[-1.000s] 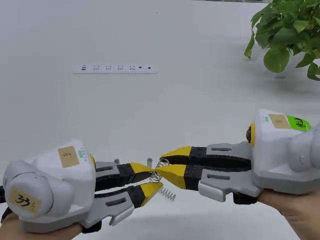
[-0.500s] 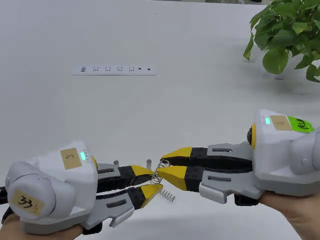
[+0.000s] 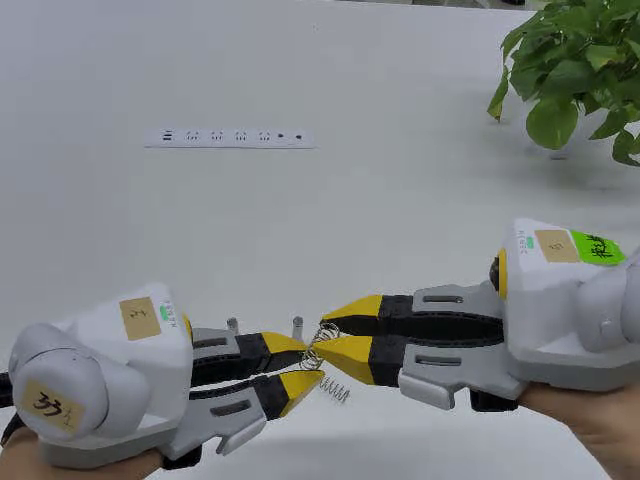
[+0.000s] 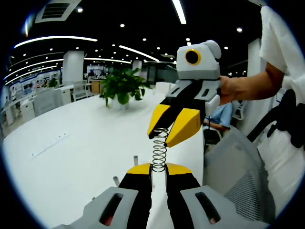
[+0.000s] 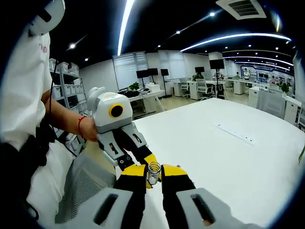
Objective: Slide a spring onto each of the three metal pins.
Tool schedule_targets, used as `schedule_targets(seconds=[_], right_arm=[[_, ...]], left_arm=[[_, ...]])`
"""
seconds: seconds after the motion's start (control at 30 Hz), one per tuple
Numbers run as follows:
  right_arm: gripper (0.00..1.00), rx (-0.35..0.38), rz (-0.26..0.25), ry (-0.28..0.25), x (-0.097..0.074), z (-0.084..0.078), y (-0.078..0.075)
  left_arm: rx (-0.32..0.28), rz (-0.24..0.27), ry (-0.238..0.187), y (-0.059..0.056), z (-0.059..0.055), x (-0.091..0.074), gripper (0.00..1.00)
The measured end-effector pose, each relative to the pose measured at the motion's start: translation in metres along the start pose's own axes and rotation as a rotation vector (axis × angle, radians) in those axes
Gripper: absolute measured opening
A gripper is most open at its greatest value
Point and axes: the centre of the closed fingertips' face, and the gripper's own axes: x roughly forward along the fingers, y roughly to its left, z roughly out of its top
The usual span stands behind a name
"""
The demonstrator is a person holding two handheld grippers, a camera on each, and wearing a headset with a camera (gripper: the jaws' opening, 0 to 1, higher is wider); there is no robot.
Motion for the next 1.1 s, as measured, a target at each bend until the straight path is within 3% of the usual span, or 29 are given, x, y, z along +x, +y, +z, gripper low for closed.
schedule_targets(seconds=[0.33,0.57,0.77,0.93,1.1], right_arm=[[0.21,-0.046,0.046,0.068,0.004,-0.004,0.006],[0.22,-0.18,0.14,0.194,0.006,-0.001,0.013],[0.24,-0.317,0.225,0.352,0.008,-0.006,0.015],[0.23,-0.363,0.28,0.424,0.011,-0.002,0.016],[0.21,-0.441,0.339,0.512,0.015,-0.009,0.019]], left_arm=[[0.006,-0.007,-0.005,-0.002,0.0,-0.001,0.1],[0.02,-0.015,-0.003,-0.003,-0.001,-0.002,0.1],[0.019,-0.016,-0.011,-0.003,-0.001,-0.003,0.1],[0.025,-0.021,-0.007,-0.004,-0.004,-0.004,0.1],[0.03,-0.023,-0.011,-0.004,-0.004,-0.005,0.1]])
